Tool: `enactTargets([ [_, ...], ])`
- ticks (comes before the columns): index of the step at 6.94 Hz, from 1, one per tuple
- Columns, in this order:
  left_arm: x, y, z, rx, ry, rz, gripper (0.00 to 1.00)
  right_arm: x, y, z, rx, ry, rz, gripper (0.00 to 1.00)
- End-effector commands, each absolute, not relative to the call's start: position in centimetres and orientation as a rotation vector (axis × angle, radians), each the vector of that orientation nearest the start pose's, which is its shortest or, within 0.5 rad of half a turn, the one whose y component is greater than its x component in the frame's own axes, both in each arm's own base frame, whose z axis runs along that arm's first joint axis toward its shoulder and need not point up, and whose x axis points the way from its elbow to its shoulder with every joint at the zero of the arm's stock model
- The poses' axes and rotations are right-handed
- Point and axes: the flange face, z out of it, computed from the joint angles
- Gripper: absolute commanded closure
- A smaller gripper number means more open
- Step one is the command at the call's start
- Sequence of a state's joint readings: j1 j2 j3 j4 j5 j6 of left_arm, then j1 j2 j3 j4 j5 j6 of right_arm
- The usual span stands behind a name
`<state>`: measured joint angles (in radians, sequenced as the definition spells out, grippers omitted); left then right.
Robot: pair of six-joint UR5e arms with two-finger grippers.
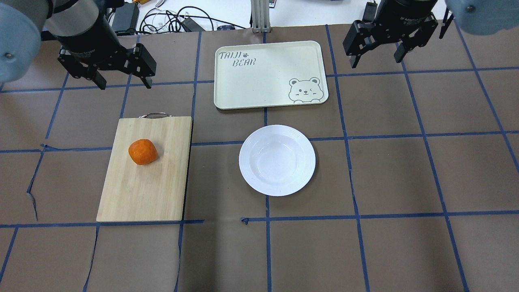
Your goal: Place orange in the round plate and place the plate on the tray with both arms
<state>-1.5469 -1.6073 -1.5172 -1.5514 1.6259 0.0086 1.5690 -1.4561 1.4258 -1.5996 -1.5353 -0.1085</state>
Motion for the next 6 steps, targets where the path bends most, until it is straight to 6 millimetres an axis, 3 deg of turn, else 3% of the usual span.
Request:
enactTargets([
  [1, -11.2, -51.6, 49.0, -0.032, 3.081, -0.031, 0.0, 13.5, -54.7, 50.3, -0.164, 3.105, -0.093, 0.0],
  [5, -9.1, -52.6, 47.6, -0.091, 3.128, 0.022, 0.0, 13.6, -54.6, 50.2, -0.171, 3.105, -0.091, 0.0],
  [6, -6.7, -54.1, 44.9, -0.117, 3.131, 0.101, 0.0, 13.6, -54.7, 50.0, -0.171, 3.105, -0.086, 0.0],
])
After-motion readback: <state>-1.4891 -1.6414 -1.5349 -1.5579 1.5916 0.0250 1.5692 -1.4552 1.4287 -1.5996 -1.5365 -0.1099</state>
